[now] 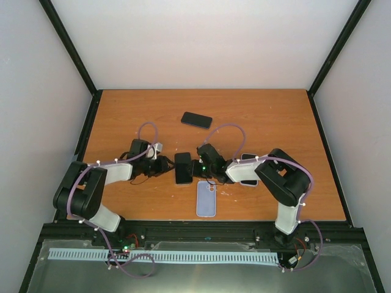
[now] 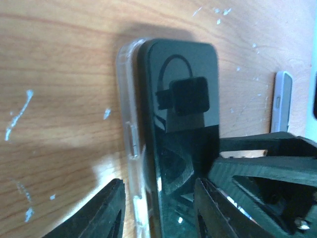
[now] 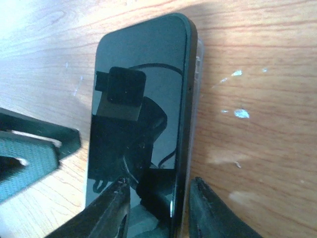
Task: Put the phone into the phone case
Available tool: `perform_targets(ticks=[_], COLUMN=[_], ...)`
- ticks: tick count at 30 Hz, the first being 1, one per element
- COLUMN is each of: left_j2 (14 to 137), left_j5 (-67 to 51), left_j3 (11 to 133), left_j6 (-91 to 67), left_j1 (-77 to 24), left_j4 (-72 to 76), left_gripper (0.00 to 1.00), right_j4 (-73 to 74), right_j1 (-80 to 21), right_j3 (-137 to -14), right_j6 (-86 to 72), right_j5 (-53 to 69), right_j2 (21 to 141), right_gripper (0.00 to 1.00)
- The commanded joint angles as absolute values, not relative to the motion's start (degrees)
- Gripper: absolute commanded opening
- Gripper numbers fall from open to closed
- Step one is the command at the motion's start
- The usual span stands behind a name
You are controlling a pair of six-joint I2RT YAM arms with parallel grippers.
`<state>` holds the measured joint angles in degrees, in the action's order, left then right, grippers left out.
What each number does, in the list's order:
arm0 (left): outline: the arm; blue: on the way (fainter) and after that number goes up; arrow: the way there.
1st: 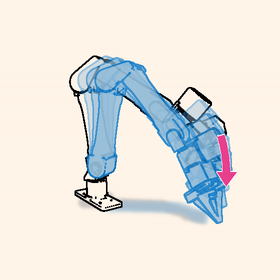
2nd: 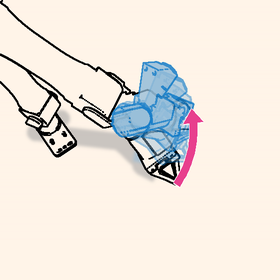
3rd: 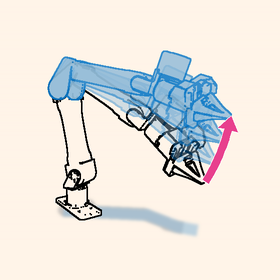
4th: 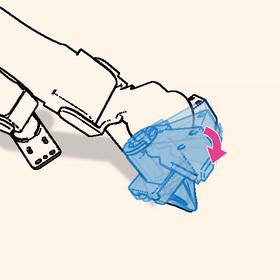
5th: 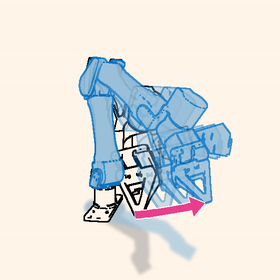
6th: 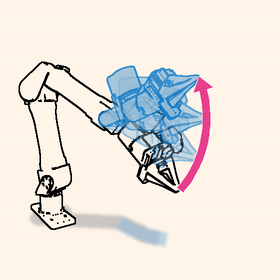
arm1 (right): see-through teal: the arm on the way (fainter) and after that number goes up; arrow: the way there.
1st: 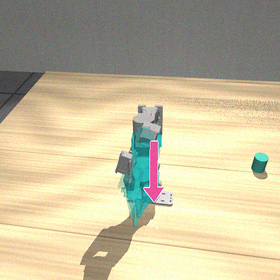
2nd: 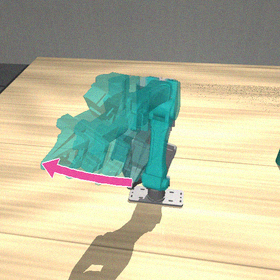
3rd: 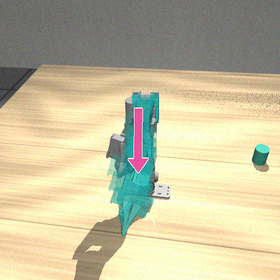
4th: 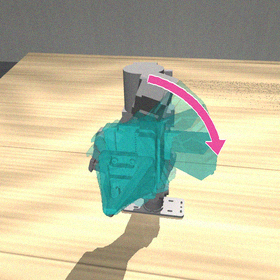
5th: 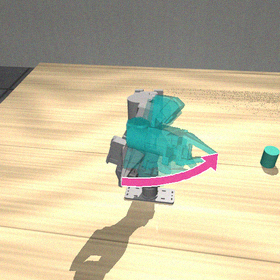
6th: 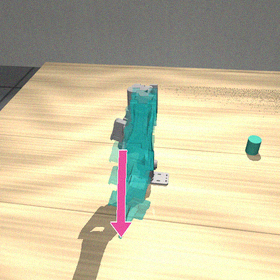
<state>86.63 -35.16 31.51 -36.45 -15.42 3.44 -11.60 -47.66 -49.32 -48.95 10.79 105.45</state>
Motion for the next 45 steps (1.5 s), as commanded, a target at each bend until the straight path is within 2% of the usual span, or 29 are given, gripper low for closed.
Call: perform_targets(ticks=[1, 3, 9, 12, 15, 23, 27, 31, 40, 45], left_j2=[89.73, 90.98, 93.97, 93.91, 93.62, 93.47, 92.77, 93.04, 94.01, 93.74], left_j5=[-37.52, -38.76, -40.93, -41.39, -41.68, -44.41, -43.44, -42.95, -43.22, -43.61], left_j3=[30.95, 31.09, 31.31, 30.79, 30.38, 28.65, 28.13, 28.12, 27.81, 27.06], left_j6=[-34.32, -34.24, -34.74, -34.81, -35.16, -36.91, -36.87, -36.41, -35.99, -35.96], left_j1=[-15.12, -15.12, -15.20, -15.21, -15.21, -15.19, -15.21, -15.21, -15.21, -15.29], left_j4=[5.63, 6.79, 8.26, 8.63, 9.12, 12.66, 12.52, 12.23, 13.19, 13.73], left_gripper=[0.39, 0.36, 0.26, 0.24, 0.24, 0.37, 0.39, 0.47, 0.48, 0.53], right_j4=[-14.67, -16.52, -24.07, -30.02, -34.04, -34.40, -38.91, -37.67, -39.37, -45.05], right_j1=[-47.99, -47.99, -47.61, -46.57, -45.53, -45.35, -45.35, -45.35, -45.26, -45.26], right_j3=[-49.04, -48.92, -48.18, -46.44, -45.76, -46.55, -45.32, -45.30, -44.97, -43.75], right_j6=[-51.07, -52.09, -54.81, -56.63, -57.85, -58.13, -60.33, -59.25, -59.61, -62.25], right_j5=[11.00, 12.50, 17.27, 19.66, 22.60, 25.98, 27.52, 26.73, 27.76, 29.26], right_j2=[107.34, 108.03, 109.48, 108.96, 108.74, 107.60, 108.19, 107.97, 107.40, 107.66], right_gripper=[0.36, 0.44, 0.53, 0.59, 0.60, 0.60, 0.59, 0.59, 0.59, 0.58])
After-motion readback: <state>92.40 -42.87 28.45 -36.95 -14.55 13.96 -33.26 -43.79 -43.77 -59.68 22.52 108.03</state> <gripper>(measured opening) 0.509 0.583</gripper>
